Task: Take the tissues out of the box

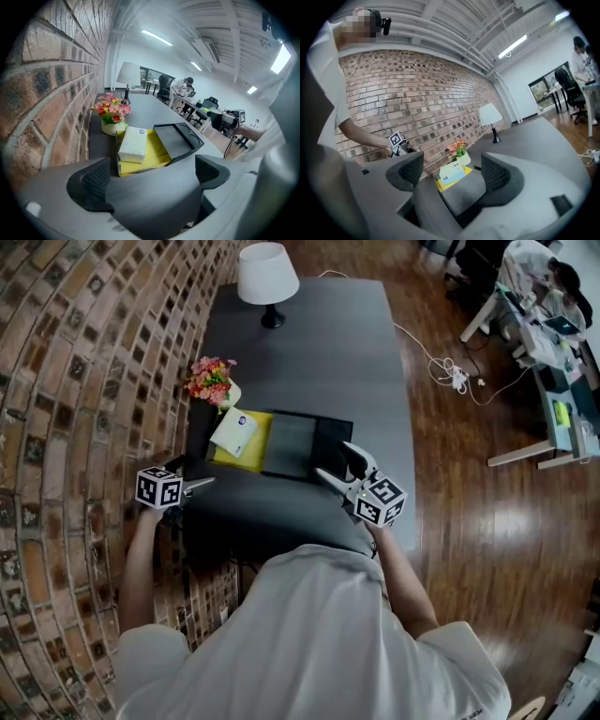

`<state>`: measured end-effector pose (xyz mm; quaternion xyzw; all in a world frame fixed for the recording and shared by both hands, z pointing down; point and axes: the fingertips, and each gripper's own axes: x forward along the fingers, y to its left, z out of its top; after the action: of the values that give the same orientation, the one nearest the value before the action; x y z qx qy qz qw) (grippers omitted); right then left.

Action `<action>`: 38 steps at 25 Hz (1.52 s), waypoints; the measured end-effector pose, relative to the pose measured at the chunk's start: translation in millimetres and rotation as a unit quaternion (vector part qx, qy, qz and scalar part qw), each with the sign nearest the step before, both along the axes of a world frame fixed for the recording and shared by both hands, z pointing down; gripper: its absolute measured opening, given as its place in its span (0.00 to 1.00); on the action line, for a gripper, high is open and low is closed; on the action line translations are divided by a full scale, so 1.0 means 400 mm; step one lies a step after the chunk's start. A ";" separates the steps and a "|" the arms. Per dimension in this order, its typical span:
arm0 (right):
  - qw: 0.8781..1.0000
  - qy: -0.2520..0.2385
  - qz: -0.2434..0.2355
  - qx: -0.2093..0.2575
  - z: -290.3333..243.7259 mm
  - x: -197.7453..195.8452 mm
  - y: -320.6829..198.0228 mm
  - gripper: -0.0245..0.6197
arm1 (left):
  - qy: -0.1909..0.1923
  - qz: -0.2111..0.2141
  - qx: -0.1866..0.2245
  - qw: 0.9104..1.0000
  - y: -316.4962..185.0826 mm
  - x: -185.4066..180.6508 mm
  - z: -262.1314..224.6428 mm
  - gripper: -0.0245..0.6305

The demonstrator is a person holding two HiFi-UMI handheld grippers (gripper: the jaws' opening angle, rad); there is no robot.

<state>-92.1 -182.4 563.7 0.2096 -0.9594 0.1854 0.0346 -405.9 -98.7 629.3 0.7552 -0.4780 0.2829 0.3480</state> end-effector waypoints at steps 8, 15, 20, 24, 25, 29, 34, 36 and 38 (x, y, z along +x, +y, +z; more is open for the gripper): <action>0.997 0.016 0.053 0.057 -0.035 0.061 -0.003 0.62 | -0.011 0.018 -0.007 1.000 -0.096 0.022 0.050 0.93; 0.994 0.031 0.083 0.064 -0.038 0.124 0.000 0.63 | -0.038 0.054 -0.007 0.998 -0.195 0.067 0.093 0.93; 0.991 0.048 0.101 0.076 -0.035 0.166 0.014 0.63 | -0.074 0.081 -0.034 0.993 -0.233 0.072 0.166 0.93; 0.988 0.061 0.117 0.085 -0.035 0.197 0.023 0.63 | -0.087 0.089 -0.049 0.991 -0.258 0.086 0.212 0.93; 0.988 0.056 0.120 0.080 -0.037 0.205 0.027 0.63 | -0.091 0.091 -0.051 0.990 -0.264 0.089 0.222 0.93; 0.986 0.053 0.137 0.077 -0.041 0.240 0.051 0.63 | -0.115 0.090 -0.060 0.987 -0.287 0.092 0.261 0.93; 0.982 0.055 0.154 0.091 -0.060 0.277 0.083 0.63 | -0.143 0.073 -0.050 0.986 -0.331 0.080 0.290 0.93; 0.982 0.055 0.158 0.093 -0.068 0.283 0.096 0.63 | -0.152 0.069 -0.054 0.985 -0.342 0.072 0.302 0.93; 0.981 0.054 0.162 0.094 -0.075 0.287 0.108 0.63 | -0.159 0.067 -0.060 0.983 -0.350 0.065 0.316 0.93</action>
<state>22.9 -139.1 533.9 0.3743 -0.9226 0.0854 0.0363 -379.8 -238.9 755.5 0.7089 -0.4574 0.4500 0.2927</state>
